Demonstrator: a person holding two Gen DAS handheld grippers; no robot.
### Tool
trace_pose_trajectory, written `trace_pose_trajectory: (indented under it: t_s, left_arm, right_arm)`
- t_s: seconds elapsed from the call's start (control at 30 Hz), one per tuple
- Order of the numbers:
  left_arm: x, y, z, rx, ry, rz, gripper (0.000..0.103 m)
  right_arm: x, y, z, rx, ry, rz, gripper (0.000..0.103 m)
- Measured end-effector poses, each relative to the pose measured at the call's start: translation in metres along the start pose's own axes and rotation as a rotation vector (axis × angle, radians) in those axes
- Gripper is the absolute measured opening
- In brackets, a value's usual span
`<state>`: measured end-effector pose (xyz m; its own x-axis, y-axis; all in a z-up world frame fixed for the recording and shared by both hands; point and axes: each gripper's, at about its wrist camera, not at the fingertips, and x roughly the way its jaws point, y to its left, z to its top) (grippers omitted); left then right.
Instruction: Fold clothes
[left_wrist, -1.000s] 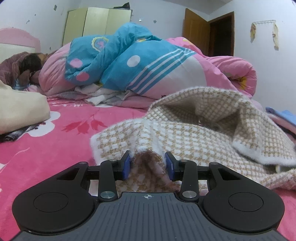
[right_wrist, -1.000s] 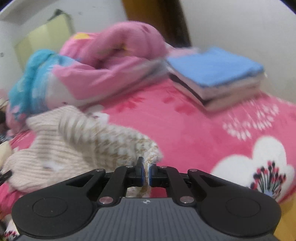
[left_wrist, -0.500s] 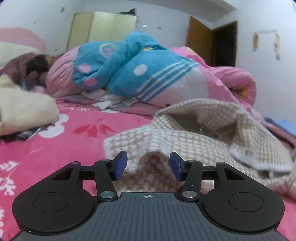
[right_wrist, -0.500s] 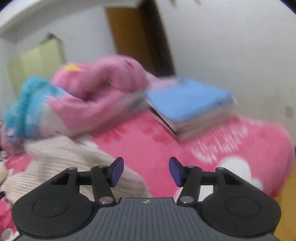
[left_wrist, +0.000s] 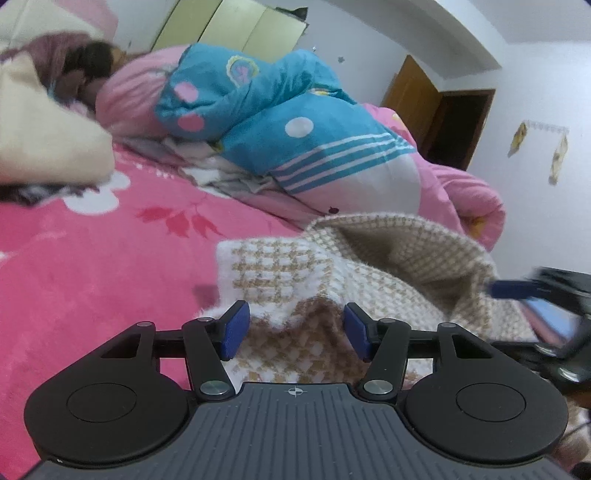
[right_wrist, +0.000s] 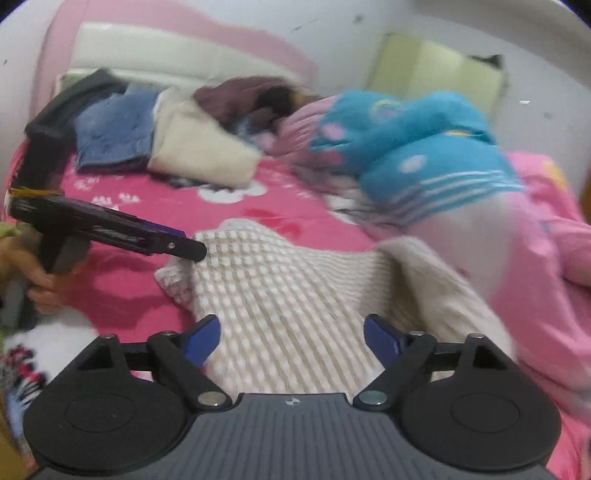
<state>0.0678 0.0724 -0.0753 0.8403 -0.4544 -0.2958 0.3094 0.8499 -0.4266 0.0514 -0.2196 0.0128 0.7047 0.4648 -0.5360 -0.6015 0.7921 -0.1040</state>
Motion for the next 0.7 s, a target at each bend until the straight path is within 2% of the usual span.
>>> trace_pose_trajectory:
  t_s: [0.07,0.13,0.33,0.43,0.53,0.7]
  left_arm:
    - [0.001,0.003,0.000,-0.018,0.009,-0.011,0.056]
    - [0.001,0.006,-0.001,-0.035,0.014,-0.024,0.057]
    - [0.002,0.021,0.001,-0.120,0.025,-0.048,0.060]
    - [-0.005,0.023,0.003,-0.134,-0.010,-0.051,0.060]
    - [-0.013,0.023,0.006,-0.148,-0.054,-0.053,0.060]
    - [-0.018,0.024,0.010,-0.159,-0.078,-0.044,0.060]
  right_arm:
    - [0.036,-0.002,0.014,-0.030,0.029,0.069,0.097]
    - [0.065,-0.009,0.023,-0.020,0.061,0.136,0.098]
    - [0.073,0.006,0.016,-0.046,0.132,0.186,0.098]
    - [0.076,0.016,0.012,-0.064,0.166,0.208,0.103]
    - [0.079,0.025,0.008,-0.082,0.201,0.230,0.103]
    - [0.084,0.040,0.002,-0.113,0.259,0.266,0.103]
